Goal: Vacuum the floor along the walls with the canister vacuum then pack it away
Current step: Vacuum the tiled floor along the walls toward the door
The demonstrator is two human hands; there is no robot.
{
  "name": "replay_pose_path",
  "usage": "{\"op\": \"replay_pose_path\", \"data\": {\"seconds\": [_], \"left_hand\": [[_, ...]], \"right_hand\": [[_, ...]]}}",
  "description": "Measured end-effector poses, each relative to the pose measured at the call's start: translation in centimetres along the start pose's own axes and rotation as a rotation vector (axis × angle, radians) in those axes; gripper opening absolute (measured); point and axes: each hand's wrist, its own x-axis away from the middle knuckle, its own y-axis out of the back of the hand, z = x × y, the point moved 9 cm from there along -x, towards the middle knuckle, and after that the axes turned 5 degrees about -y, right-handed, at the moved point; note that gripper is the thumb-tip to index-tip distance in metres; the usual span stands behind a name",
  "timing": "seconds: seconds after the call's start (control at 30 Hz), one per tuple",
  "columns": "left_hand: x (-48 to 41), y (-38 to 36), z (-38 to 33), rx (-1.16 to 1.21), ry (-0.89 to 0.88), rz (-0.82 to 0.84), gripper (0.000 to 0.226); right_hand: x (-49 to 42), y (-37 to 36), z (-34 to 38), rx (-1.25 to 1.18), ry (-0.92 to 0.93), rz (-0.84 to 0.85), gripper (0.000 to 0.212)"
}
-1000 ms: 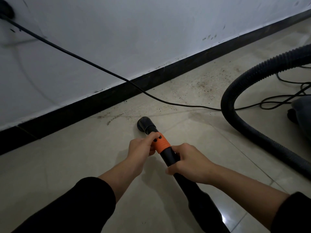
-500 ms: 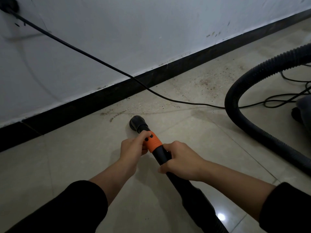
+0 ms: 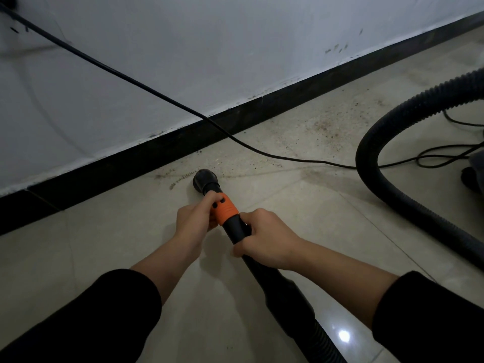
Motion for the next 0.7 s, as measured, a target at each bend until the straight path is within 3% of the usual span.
{"op": "replay_pose_path", "data": {"seconds": [0.7], "left_hand": [[-0.6,-4.5,0.5,-0.016,-0.002,0.114,0.028]], "right_hand": [[0.6,2.4,-3.0,-0.035,-0.045,-0.08,0.021]]}}
